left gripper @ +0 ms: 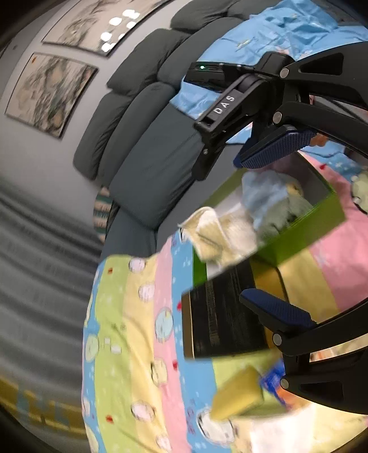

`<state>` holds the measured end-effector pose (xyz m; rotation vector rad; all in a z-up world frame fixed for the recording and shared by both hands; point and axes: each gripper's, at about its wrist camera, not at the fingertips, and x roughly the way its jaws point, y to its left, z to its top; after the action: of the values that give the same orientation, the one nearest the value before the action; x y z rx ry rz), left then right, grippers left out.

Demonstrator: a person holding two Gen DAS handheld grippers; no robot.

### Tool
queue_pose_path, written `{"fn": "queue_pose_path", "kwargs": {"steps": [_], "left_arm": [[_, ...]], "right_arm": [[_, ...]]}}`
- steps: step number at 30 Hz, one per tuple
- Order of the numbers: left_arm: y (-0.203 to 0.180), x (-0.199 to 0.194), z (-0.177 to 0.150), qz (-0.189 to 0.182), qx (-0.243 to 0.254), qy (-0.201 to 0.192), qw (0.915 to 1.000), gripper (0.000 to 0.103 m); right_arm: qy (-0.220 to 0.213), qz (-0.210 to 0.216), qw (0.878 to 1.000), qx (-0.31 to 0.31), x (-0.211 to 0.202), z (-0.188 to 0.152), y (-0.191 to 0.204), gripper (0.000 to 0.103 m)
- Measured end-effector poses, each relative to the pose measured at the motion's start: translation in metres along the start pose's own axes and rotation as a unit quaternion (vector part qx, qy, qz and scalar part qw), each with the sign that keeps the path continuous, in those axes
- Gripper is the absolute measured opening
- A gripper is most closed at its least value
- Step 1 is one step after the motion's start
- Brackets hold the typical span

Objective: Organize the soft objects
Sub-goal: 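Carry the cream towel into the white box and open the right tool, then withdraw the right tool from the box toward the mauve fuzzy cloth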

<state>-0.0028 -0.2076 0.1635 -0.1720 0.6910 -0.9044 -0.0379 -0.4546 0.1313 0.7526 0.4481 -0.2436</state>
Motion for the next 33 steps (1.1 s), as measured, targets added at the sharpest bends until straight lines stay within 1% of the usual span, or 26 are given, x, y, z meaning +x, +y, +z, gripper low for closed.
{"fn": "queue_pose_path", "kwargs": {"steps": [3, 5, 7, 8, 10, 12, 14, 16, 17, 20, 23, 25, 26, 28, 31, 33], "left_arm": [[0.019, -0.029, -0.005, 0.027, -0.02, -0.013, 0.9993, 0.087], [0.029, -0.045, -0.009, 0.042, -0.028, -0.023, 0.9985, 0.087], [0.04, -0.062, -0.015, 0.068, -0.033, -0.027, 0.9968, 0.087], [0.048, -0.074, -0.019, 0.086, -0.038, -0.03, 0.9952, 0.087], [0.06, -0.087, -0.025, 0.102, -0.047, -0.027, 0.9934, 0.087], [0.076, -0.104, -0.035, 0.12, -0.062, -0.027, 0.9905, 0.087], [0.089, -0.118, -0.046, 0.15, -0.064, -0.026, 0.9862, 0.088], [0.099, -0.129, -0.056, 0.173, -0.068, -0.029, 0.9822, 0.091], [0.106, -0.134, -0.063, 0.182, -0.073, -0.03, 0.9801, 0.092], [0.134, -0.143, -0.081, 0.187, -0.095, -0.034, 0.9771, 0.092], [0.16, -0.145, -0.094, 0.214, -0.115, -0.036, 0.9692, 0.092], [0.178, -0.145, -0.101, 0.245, -0.135, -0.033, 0.9594, 0.092], [0.187, -0.143, -0.103, 0.269, -0.144, -0.02, 0.9521, 0.092], [0.194, -0.147, -0.106, 0.282, -0.144, -0.018, 0.9485, 0.092], [0.202, -0.157, -0.109, 0.299, -0.158, -0.034, 0.9406, 0.092], [0.203, -0.162, -0.11, 0.293, -0.162, -0.039, 0.9414, 0.092]], "right_arm": [[-0.002, -0.013, 0.999, -0.035, -0.001, -0.007, 0.015, 0.102], [0.001, -0.008, 0.999, -0.051, -0.002, -0.01, 0.024, 0.102], [0.003, 0.0, 0.998, -0.059, -0.004, -0.014, 0.029, 0.102], [0.004, 0.003, 0.998, -0.064, -0.005, -0.015, 0.032, 0.102], [0.006, 0.008, 0.997, -0.076, -0.007, -0.019, 0.04, 0.102], [0.005, 0.004, 0.996, -0.094, -0.009, -0.025, 0.048, 0.102], [0.009, 0.002, 0.994, -0.106, -0.009, -0.031, 0.055, 0.102], [0.018, 0.006, 0.994, -0.112, -0.007, -0.035, 0.059, 0.102], [0.026, 0.012, 0.993, -0.113, -0.005, -0.038, 0.062, 0.102], [0.036, 0.018, 0.992, -0.118, -0.002, -0.043, 0.07, 0.102], [0.033, 0.01, 0.99, -0.14, -0.003, -0.051, 0.082, 0.102], [0.031, 0.002, 0.987, -0.156, -0.003, -0.057, 0.089, 0.102], [0.029, -0.005, 0.986, -0.167, -0.002, -0.06, 0.094, 0.102], [0.026, -0.017, 0.983, -0.182, 0.0, -0.065, 0.1, 0.102], [0.031, -0.022, 0.981, -0.189, 0.003, -0.069, 0.105, 0.102], [0.038, -0.016, 0.981, -0.19, 0.004, -0.072, 0.108, 0.102]]}}
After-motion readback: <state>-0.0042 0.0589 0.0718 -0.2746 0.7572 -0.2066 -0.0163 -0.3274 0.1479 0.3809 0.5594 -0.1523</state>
